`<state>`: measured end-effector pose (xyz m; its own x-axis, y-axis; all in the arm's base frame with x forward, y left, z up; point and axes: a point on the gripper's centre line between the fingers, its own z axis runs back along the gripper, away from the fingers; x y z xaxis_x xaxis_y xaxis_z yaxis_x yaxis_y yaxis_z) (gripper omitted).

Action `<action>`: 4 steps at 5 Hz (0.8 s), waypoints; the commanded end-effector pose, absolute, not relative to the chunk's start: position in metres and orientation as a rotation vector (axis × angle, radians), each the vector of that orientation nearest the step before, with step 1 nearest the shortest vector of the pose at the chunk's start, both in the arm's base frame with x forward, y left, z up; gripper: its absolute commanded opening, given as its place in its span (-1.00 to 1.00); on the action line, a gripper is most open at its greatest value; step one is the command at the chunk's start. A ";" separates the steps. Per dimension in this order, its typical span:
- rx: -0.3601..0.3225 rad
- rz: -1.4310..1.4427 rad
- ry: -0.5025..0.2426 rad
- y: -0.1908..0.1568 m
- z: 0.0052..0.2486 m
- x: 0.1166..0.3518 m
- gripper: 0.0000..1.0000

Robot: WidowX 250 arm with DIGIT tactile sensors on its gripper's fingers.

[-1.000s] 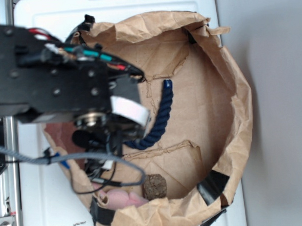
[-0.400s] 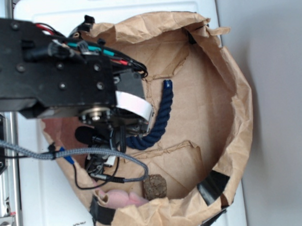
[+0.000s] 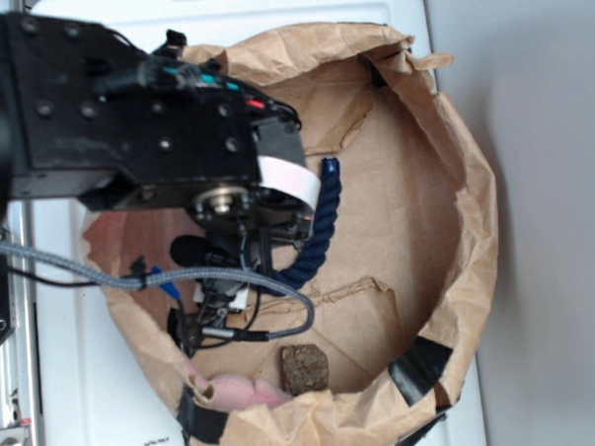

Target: Grab the blue rope.

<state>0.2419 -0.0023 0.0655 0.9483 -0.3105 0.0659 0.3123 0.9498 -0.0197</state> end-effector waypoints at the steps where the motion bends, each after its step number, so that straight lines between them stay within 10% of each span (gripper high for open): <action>1: -0.029 -0.233 -0.109 0.013 0.081 0.291 1.00; 4: -0.014 -0.155 -0.101 0.014 0.077 0.274 1.00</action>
